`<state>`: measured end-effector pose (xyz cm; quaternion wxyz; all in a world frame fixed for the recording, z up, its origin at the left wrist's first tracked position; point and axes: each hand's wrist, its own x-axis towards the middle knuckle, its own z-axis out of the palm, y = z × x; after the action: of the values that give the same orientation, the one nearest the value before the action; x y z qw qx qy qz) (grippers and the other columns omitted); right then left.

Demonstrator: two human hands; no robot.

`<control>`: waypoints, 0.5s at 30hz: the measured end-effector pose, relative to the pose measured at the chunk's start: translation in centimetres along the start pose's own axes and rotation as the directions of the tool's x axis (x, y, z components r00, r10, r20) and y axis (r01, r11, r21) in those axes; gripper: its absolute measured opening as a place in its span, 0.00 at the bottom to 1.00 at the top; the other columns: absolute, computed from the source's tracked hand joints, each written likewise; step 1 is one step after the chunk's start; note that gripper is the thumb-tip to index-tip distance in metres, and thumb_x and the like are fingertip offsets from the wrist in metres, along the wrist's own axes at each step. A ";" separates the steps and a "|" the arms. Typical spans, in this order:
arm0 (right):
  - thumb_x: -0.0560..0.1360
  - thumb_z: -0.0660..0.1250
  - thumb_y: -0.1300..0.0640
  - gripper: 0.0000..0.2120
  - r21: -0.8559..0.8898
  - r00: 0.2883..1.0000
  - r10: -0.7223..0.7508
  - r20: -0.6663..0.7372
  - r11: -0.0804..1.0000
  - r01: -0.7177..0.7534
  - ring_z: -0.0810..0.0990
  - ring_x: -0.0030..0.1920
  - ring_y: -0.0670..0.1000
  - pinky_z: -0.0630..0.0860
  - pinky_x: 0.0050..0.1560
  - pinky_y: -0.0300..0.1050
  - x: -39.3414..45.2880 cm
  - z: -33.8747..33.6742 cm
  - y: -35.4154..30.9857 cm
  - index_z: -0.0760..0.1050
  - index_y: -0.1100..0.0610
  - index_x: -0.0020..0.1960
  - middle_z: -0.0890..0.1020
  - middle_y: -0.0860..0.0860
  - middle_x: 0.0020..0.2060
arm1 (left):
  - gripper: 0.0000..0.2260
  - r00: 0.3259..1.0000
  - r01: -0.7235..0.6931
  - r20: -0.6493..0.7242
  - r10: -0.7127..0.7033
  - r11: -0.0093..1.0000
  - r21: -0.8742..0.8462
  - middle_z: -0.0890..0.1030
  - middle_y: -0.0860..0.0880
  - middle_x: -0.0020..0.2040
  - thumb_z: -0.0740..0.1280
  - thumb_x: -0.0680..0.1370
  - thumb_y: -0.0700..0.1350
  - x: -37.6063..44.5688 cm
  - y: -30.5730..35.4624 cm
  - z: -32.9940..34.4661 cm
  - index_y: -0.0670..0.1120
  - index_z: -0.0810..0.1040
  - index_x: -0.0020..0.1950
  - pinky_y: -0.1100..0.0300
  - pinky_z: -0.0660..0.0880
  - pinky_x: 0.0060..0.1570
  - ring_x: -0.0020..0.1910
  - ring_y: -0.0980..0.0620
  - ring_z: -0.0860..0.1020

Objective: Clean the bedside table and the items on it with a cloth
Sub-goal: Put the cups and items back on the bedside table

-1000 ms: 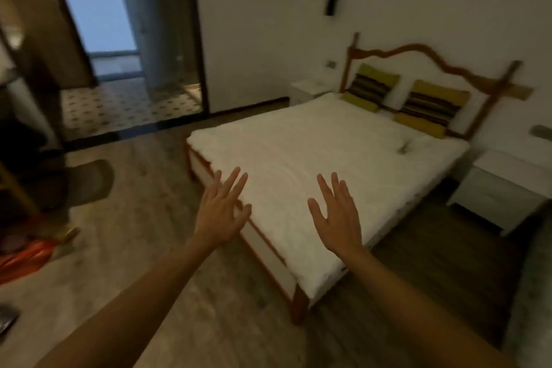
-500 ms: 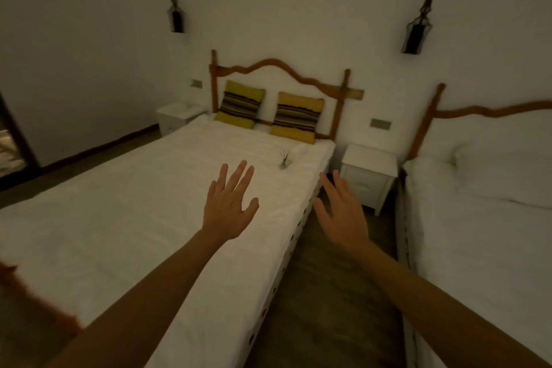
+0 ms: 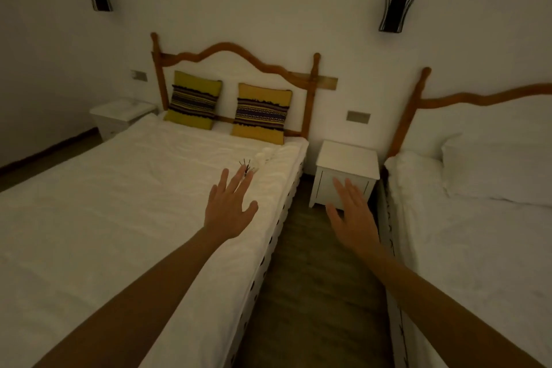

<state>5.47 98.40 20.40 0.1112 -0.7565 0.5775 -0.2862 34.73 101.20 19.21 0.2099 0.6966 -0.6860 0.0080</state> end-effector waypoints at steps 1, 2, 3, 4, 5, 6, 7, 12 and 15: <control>0.83 0.57 0.43 0.30 0.007 1.000 0.006 0.016 1.000 -0.006 0.47 0.81 0.54 0.51 0.79 0.59 2.8 0.5 1.6 0.50 0.43 0.81 0.51 0.49 0.81 | 0.32 1.000 0.019 0.008 -0.019 1.000 -0.002 0.47 0.53 0.82 0.60 0.81 0.57 2.5 0.1 1.5 0.54 0.50 0.82 0.38 0.53 0.76 0.81 0.43 0.44; 0.83 0.58 0.43 0.31 0.023 0.999 0.020 0.031 1.000 -0.021 0.47 0.81 0.53 0.51 0.79 0.59 5.2 0.9 2.9 0.49 0.43 0.81 0.51 0.49 0.81 | 0.32 0.999 0.037 0.023 -0.037 0.999 -0.005 0.47 0.53 0.82 0.60 0.81 0.57 4.5 0.1 2.5 0.54 0.50 0.82 0.38 0.53 0.76 0.81 0.42 0.44; 0.83 0.58 0.44 0.31 0.046 0.998 0.031 0.046 0.998 -0.034 0.47 0.81 0.54 0.51 0.79 0.60 8.0 1.3 4.4 0.48 0.43 0.81 0.51 0.49 0.81 | 0.33 0.998 0.056 0.039 -0.056 0.998 -0.011 0.47 0.53 0.82 0.60 0.81 0.57 7.1 0.2 3.7 0.53 0.49 0.82 0.38 0.54 0.76 0.81 0.42 0.44; 0.83 0.58 0.45 0.31 0.063 0.997 0.036 0.070 0.997 -0.040 0.47 0.81 0.54 0.51 0.79 0.60 10.4 1.7 6.0 0.48 0.43 0.81 0.52 0.49 0.81 | 0.33 0.996 0.074 0.058 -0.074 0.997 -0.012 0.47 0.53 0.82 0.59 0.81 0.57 9.3 0.2 4.9 0.53 0.49 0.82 0.38 0.54 0.76 0.81 0.42 0.44; 0.83 0.59 0.45 0.32 0.070 0.995 0.021 0.094 0.997 -0.028 0.48 0.81 0.54 0.52 0.79 0.60 12.9 2.1 7.4 0.48 0.43 0.81 0.52 0.49 0.81 | 0.33 0.994 0.089 0.067 -0.088 0.996 -0.007 0.46 0.53 0.82 0.59 0.81 0.57 11.7 0.3 5.9 0.53 0.48 0.82 0.38 0.54 0.76 0.81 0.42 0.44; 0.83 0.59 0.45 0.32 0.061 0.992 0.014 0.123 0.998 -0.022 0.48 0.81 0.54 0.52 0.79 0.61 15.3 2.5 8.6 0.48 0.44 0.81 0.53 0.50 0.81 | 0.33 0.991 0.108 0.080 -0.107 0.994 -0.002 0.46 0.53 0.82 0.59 0.81 0.58 13.9 0.3 6.8 0.52 0.48 0.82 0.39 0.54 0.76 0.81 0.42 0.44; 0.82 0.60 0.46 0.32 0.059 0.989 0.021 0.148 0.998 -0.030 0.49 0.81 0.54 0.53 0.79 0.60 17.6 2.8 9.8 0.48 0.44 0.81 0.53 0.50 0.81 | 0.33 0.988 0.122 0.095 -0.121 0.992 -0.008 0.46 0.53 0.82 0.59 0.81 0.58 15.9 0.2 7.6 0.52 0.48 0.82 0.39 0.54 0.76 0.81 0.43 0.44; 0.81 0.64 0.50 0.34 0.105 0.977 0.044 0.209 0.992 -0.067 0.55 0.80 0.55 0.55 0.78 0.57 27.9 6.2 14.1 0.50 0.47 0.81 0.56 0.51 0.81 | 0.33 0.976 0.168 0.142 -0.163 0.986 -0.020 0.48 0.51 0.83 0.60 0.81 0.56 26.2 -1.2 11.8 0.50 0.50 0.82 0.41 0.56 0.77 0.81 0.43 0.45; 0.81 0.65 0.51 0.36 0.114 0.963 0.014 0.268 0.992 -0.046 0.55 0.80 0.54 0.53 0.77 0.53 34.4 9.5 16.3 0.48 0.46 0.81 0.55 0.50 0.81 | 0.33 0.966 0.210 0.167 -0.199 0.976 -0.051 0.49 0.49 0.82 0.62 0.81 0.54 32.3 -2.7 15.4 0.48 0.51 0.82 0.42 0.55 0.77 0.81 0.43 0.46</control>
<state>3.41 59.62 15.03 0.2375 -0.7711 0.5506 -0.2141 34.94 65.68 14.13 0.1774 0.7545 -0.6249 -0.0936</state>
